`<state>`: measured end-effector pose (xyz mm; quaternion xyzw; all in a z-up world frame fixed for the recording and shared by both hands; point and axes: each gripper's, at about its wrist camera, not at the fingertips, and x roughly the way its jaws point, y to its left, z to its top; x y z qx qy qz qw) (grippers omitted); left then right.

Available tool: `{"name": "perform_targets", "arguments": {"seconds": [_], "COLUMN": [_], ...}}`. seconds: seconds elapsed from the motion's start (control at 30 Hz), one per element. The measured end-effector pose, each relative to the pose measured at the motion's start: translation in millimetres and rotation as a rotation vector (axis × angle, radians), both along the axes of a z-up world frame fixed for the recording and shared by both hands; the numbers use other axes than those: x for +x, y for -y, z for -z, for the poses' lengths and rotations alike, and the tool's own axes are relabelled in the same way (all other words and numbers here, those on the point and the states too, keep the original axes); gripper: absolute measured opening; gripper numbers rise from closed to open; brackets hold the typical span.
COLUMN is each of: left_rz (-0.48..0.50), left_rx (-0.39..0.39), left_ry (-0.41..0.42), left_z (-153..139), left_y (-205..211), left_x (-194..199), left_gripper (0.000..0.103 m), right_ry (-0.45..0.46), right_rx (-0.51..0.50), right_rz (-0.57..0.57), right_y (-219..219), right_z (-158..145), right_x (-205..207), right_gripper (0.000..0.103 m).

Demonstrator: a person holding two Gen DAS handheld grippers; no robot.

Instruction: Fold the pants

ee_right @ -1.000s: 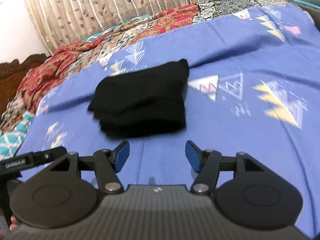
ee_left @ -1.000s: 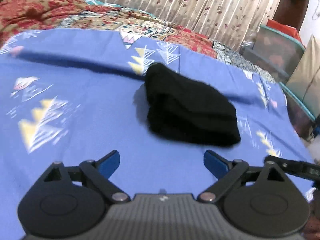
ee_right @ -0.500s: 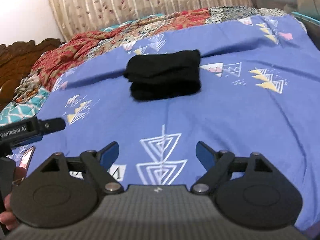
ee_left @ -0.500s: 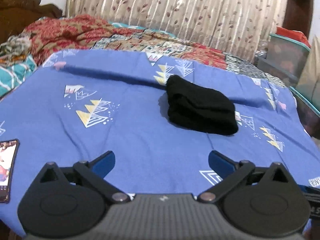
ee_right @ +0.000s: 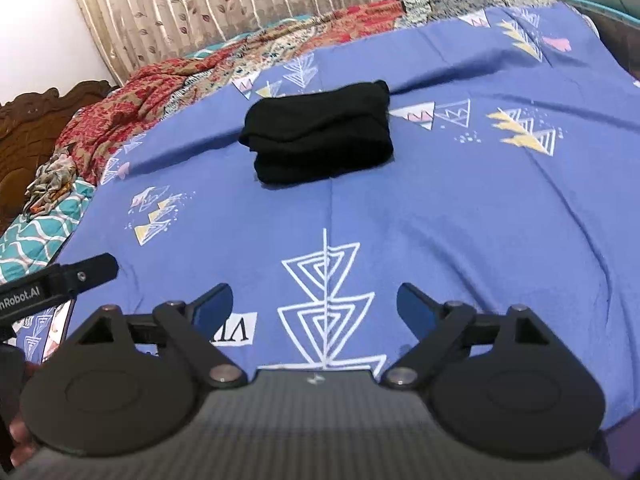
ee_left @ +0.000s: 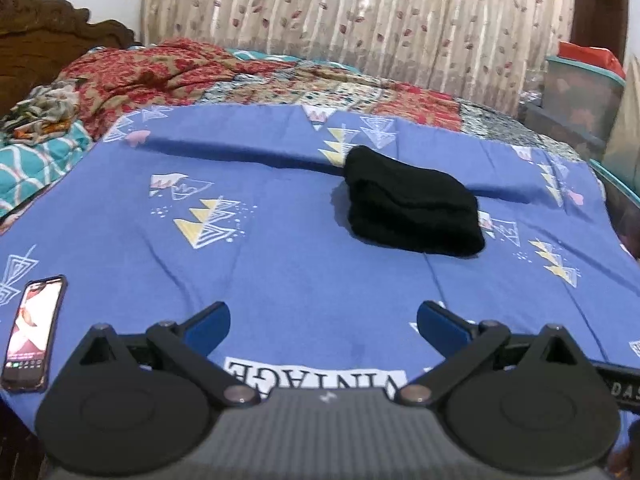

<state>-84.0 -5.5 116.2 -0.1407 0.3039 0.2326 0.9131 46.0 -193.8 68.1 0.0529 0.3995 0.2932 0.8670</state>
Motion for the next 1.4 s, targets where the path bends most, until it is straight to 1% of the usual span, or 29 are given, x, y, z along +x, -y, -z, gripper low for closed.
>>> {"name": "perform_targets", "arguments": {"seconds": [0.07, 0.2, 0.47, 0.63, 0.73, 0.83, 0.97, 1.3, 1.4], "left_rz": [-0.022, -0.026, 0.004, 0.012, 0.011, 0.005, 0.004, 0.038, 0.034], "left_rx": [0.019, 0.049, -0.007, -0.024, -0.004, 0.039, 0.077, 0.120, 0.141], "left_ry": [0.000, -0.008, -0.036, -0.044, -0.047, -0.065, -0.082, -0.075, -0.085], "left_z": [0.7, 1.5, 9.0, 11.9, 11.7, 11.7, 11.4, 9.6, 9.6], "left_y": [0.1, 1.5, -2.6, -3.0, -2.5, -0.5, 1.4, 6.9, 8.7], "left_x": [-0.6, 0.1, 4.3, 5.3, 6.1, 8.0, 9.3, 7.8, 7.7], "left_gripper": [0.103, 0.103, 0.103, 0.103, 0.103, 0.103, 0.103, 0.103, 0.103], "right_ry": [-0.007, -0.021, -0.054, -0.060, -0.061, -0.061, -0.064, -0.066, -0.067], "right_rx": [-0.001, 0.000, 0.001, -0.002, -0.004, -0.006, -0.007, -0.004, -0.001], "right_rz": [0.001, -0.008, 0.004, 0.004, 0.002, 0.000, -0.001, -0.001, 0.001], "right_y": [0.2, -0.6, 2.3, 2.1, 2.4, 2.4, 3.2, 4.7, 6.0], "right_z": [0.7, 2.3, 6.2, 6.6, 6.5, 6.3, 6.5, 6.0, 5.6], "right_x": [0.0, -0.5, 3.7, 3.9, 5.0, 5.0, 6.2, 7.2, 7.1], "right_gripper": [0.091, 0.091, 0.091, 0.091, 0.091, 0.091, 0.091, 0.091, 0.091]}}
